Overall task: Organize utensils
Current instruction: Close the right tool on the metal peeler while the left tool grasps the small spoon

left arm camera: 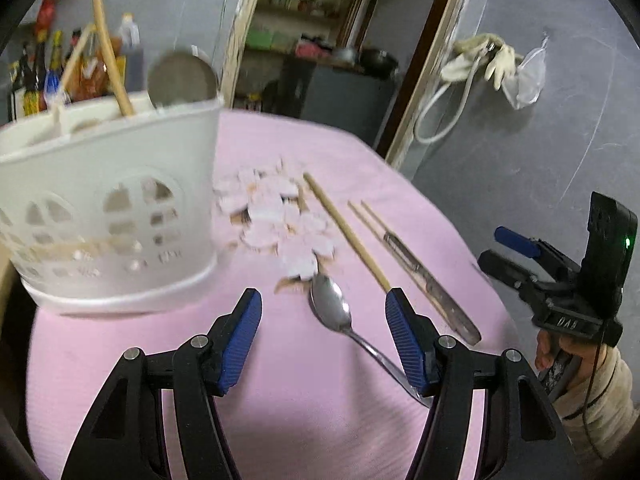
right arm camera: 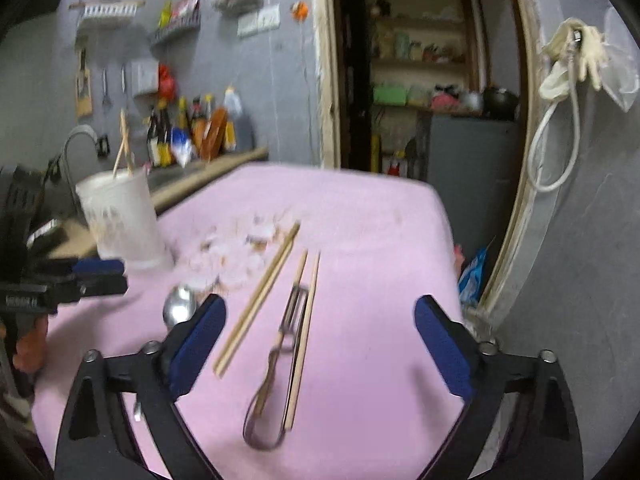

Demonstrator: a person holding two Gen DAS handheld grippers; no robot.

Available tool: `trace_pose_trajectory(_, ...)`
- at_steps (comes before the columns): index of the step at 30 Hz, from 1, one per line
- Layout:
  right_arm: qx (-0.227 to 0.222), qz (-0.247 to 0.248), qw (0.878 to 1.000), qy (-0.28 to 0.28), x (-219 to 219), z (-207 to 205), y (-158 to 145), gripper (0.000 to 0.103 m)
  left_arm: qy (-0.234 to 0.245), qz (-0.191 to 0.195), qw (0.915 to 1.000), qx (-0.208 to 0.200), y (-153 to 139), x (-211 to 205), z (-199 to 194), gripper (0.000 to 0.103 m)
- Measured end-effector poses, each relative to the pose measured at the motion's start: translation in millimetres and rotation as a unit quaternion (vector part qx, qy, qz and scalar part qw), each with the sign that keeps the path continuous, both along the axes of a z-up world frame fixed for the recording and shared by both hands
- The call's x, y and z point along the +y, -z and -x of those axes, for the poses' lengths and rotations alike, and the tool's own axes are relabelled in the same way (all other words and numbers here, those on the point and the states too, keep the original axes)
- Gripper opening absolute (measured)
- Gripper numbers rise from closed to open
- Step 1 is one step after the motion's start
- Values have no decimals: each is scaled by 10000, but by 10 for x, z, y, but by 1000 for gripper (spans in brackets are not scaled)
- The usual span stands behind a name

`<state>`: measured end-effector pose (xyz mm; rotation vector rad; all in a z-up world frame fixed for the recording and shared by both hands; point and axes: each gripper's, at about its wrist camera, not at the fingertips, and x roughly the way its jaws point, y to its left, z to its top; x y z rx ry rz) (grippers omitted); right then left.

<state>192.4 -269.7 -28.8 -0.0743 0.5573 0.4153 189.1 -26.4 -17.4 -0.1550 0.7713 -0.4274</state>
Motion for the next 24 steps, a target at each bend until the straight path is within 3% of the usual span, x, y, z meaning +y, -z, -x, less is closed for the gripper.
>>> trace_pose_trajectory(2,185,86,9997,-109,37,-4,73,79,26,24,9998,199,61,3,-52,58)
trace_pose_trajectory(6,552,153,9978,-340,102,-41,183,57,90,108,9985,530,141,0,-155,56)
trace_pose_trajectory(9,752,249,9956,-498,162,-62,239,40,174,136,9977,634,148,-33,-227,49)
trace_pose_trajectory(15,1083,281,9922,-555,183,-23,310,37,155,181,9964,808,198,-69,-361,29)
trace_pose_trajectory(17,1149,300,9913,-560,174,7,320,36,126,231,9957,892,224,-56,-407,17)
trace_pose_trajectory(19,1185,345,9908,-549,162,49,325,25,86,252,9950,965,245,-42,-437,9)
trace_pose_trajectory(24,1197,372,9909,-490,121,198,324,21,200,282,9947,963,238,-62,-409,2)
